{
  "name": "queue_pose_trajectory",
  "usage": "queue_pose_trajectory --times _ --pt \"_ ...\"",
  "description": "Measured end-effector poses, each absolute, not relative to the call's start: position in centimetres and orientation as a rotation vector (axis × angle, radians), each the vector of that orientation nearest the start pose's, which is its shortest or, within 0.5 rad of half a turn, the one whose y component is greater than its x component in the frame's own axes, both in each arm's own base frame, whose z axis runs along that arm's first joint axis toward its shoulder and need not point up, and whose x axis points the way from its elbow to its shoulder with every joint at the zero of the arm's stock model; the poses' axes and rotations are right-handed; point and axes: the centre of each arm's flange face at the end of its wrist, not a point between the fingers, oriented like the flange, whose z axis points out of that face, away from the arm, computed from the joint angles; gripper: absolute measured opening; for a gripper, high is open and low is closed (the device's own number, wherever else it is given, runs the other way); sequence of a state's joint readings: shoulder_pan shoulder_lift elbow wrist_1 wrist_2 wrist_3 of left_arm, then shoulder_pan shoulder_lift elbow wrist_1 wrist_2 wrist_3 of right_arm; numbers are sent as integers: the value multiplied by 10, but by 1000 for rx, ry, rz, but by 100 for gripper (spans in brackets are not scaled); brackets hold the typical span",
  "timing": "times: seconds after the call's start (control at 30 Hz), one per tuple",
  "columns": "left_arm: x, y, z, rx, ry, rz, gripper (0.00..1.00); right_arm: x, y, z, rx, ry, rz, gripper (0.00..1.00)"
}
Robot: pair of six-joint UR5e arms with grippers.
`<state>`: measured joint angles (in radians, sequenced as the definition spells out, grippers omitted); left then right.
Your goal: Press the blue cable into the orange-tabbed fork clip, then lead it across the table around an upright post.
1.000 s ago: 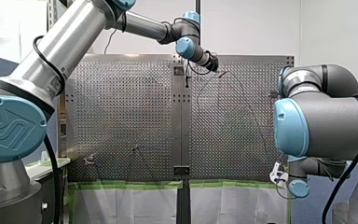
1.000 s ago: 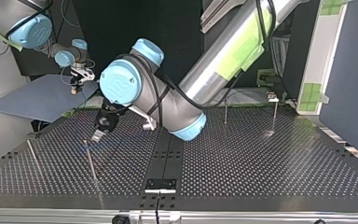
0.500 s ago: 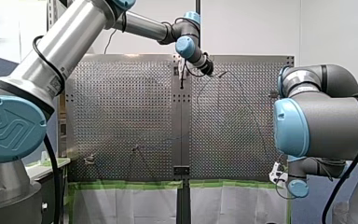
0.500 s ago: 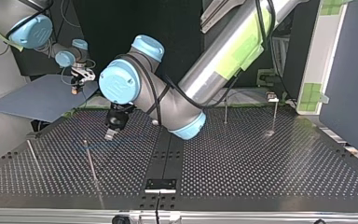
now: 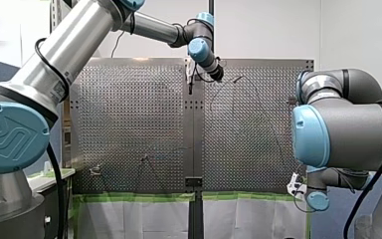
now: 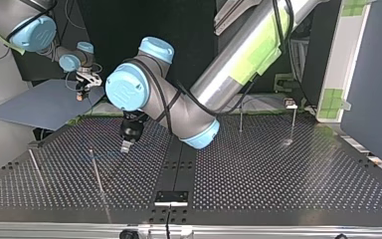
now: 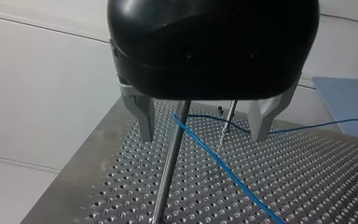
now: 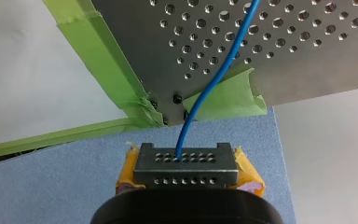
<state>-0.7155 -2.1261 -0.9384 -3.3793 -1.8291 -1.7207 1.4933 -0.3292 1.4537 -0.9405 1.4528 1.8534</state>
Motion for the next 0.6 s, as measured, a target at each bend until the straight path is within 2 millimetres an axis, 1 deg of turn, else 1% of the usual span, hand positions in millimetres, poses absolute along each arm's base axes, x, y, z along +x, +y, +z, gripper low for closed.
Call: queue_pose_trajectory --times 0.27,0.37,0.47,0.6 --pt "453 -536 441 305 1715 -405 98 94 -660 -170 1202 -1567 1345 0" --pt "451 -534 447 309 1706 -402 98 94 -660 -170 1202 -1567 1345 0" --pt "448 -532 457 307 1692 -404 98 94 -660 -170 1202 -1567 1345 0" --pt "441 -529 466 320 1691 -389 98 94 -660 -170 1202 -1567 1346 0"
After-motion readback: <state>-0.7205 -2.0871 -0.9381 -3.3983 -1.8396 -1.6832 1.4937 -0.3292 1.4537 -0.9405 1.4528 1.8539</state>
